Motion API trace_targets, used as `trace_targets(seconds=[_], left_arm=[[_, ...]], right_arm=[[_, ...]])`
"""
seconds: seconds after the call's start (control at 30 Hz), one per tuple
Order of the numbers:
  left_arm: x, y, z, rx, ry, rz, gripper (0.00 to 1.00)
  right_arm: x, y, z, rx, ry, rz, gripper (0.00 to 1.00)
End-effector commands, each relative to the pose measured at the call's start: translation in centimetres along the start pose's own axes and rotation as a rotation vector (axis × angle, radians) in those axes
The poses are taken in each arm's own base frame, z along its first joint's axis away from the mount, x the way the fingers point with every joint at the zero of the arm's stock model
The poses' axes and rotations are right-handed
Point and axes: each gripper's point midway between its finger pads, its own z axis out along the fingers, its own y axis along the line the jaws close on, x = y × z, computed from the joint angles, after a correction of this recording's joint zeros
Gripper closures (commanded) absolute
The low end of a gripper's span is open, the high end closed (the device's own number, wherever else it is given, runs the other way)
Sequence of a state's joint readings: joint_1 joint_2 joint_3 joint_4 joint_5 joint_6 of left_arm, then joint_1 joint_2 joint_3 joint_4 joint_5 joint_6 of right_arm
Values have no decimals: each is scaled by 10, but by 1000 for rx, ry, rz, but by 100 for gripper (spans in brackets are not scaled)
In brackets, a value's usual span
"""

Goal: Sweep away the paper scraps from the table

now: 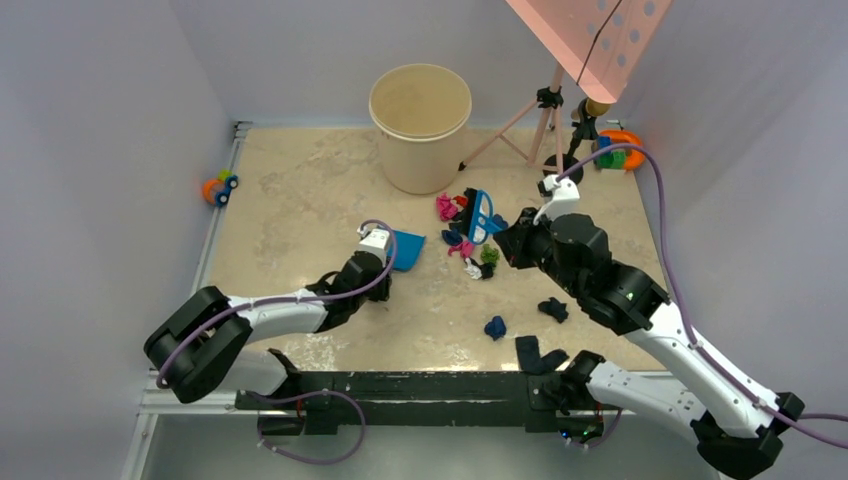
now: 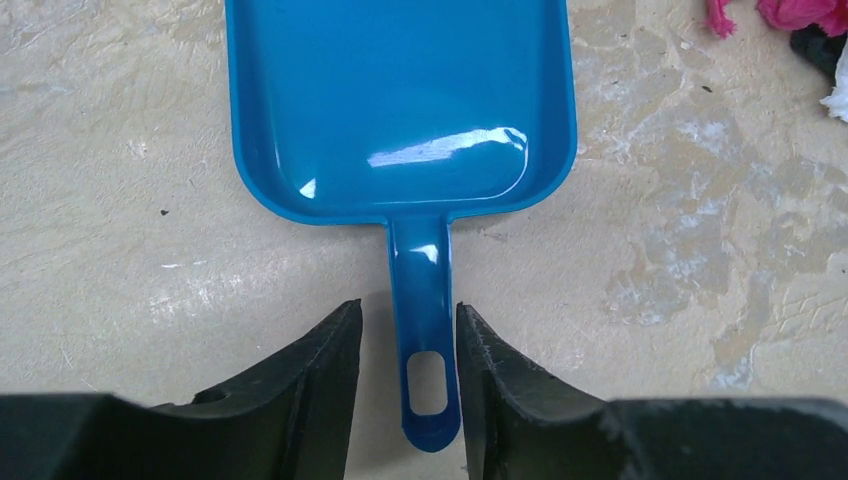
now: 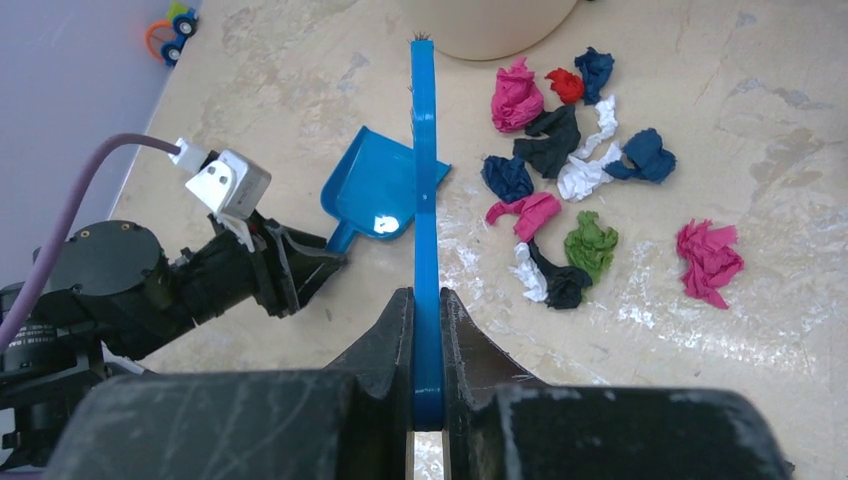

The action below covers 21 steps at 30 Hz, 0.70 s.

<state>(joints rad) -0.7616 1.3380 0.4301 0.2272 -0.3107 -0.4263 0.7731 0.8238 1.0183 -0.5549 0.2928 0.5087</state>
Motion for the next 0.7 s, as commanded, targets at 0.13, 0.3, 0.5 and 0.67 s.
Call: trace_targets(seconds=[0.13,0.3,0.5,0.67], left_arm=[[-29,-14,11,20,-73,-24,64],[-30,-19,12,36,-67,-22,76],[-43,-20,-10,47,-46,-26,100],[-35,-21,-28,67,30,-26,100]], right_arm=[[-8,0,-6,-6,-35,13,100],[-3,-4,-1,32,-3,10,100],[-8,-57,-5,409,45,9,100],[-6,-99,-16,724,49,-12,100]])
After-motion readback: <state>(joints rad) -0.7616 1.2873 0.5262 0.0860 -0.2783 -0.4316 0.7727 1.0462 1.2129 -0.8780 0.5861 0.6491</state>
